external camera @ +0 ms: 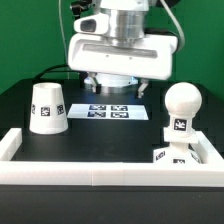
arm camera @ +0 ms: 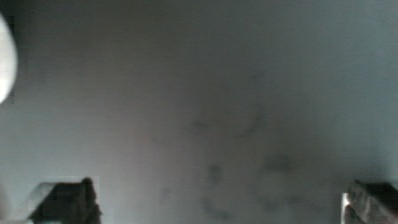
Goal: Assemble lamp
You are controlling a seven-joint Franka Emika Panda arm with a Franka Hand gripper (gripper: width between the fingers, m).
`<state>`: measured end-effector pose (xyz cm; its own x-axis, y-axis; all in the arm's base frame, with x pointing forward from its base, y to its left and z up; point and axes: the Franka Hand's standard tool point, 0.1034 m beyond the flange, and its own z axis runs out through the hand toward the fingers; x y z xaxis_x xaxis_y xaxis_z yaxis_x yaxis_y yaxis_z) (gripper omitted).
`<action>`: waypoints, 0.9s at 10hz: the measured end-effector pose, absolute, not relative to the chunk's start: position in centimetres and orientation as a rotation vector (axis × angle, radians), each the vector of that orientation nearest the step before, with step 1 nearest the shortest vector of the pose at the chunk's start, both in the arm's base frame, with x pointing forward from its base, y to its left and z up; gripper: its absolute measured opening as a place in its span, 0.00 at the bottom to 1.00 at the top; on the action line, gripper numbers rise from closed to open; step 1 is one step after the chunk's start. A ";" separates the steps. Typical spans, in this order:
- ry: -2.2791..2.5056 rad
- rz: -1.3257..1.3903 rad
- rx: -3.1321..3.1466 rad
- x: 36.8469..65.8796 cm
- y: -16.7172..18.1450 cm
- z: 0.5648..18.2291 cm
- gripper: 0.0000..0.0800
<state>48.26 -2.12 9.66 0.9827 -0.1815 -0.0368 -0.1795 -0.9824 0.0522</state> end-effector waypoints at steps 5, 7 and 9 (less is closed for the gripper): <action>-0.273 -0.073 3.079 47.9 -5.2 9.5 0.87; -0.193 -0.076 3.084 47.3 -5.7 9.4 0.87; -0.144 -0.079 3.108 44.4 -6.5 10.5 0.87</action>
Offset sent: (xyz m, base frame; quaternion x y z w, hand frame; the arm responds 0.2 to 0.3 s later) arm 0.0000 -0.0300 0.0000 0.0000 0.0000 0.0000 1.0000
